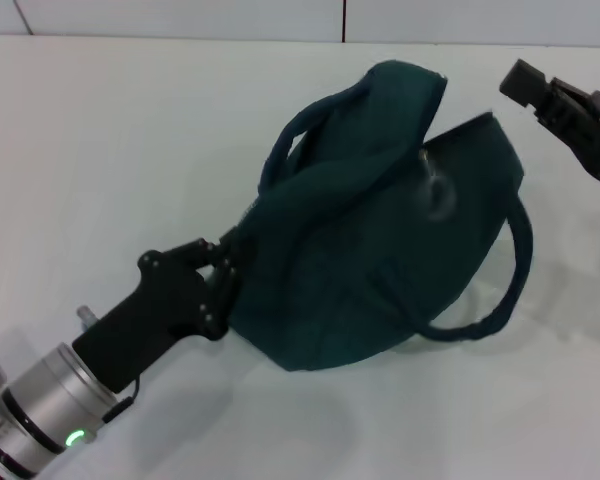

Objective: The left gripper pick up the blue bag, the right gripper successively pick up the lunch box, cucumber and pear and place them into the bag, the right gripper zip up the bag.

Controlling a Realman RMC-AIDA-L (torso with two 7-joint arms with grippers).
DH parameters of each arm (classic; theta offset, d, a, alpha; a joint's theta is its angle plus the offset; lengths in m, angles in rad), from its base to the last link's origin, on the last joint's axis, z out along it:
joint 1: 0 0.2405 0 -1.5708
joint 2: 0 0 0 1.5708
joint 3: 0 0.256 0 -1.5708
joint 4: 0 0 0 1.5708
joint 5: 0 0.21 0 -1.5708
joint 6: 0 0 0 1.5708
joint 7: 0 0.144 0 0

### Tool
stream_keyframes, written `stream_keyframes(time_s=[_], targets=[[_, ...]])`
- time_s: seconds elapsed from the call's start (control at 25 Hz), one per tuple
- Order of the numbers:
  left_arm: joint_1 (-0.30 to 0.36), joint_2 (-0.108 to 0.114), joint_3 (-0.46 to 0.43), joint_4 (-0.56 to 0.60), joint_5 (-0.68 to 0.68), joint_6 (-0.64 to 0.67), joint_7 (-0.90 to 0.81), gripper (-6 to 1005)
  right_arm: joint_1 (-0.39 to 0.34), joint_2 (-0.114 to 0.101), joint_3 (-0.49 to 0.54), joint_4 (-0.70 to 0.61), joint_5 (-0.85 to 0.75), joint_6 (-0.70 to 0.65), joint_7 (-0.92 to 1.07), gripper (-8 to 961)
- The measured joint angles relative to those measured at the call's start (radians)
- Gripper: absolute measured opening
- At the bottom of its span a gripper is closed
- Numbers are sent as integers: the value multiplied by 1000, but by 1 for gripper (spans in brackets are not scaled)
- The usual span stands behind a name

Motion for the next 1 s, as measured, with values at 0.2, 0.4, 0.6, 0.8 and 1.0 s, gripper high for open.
stream_keyframes(time_s=[0.2,0.4,0.6,0.8,1.0], targets=[[-2,2,0,16,-10,-1,-23,70,-16,-1,22,7,3,38,-6,5],[-2,3,0,20,-11,-3,-26,69,-19,-2,52,30,2,55,-27,5],[5,2,-1,38,-11,-4,-33,67,-17,-4,47,34,-21,55,-27,6],[0,1,0,38,-11,-4,-34,67,-13,-1,45,41,-120,62,-30,11],[-5,0,0,37,-12,-4,-34,66,-20,1,44,43,-179,63,-76,164]])
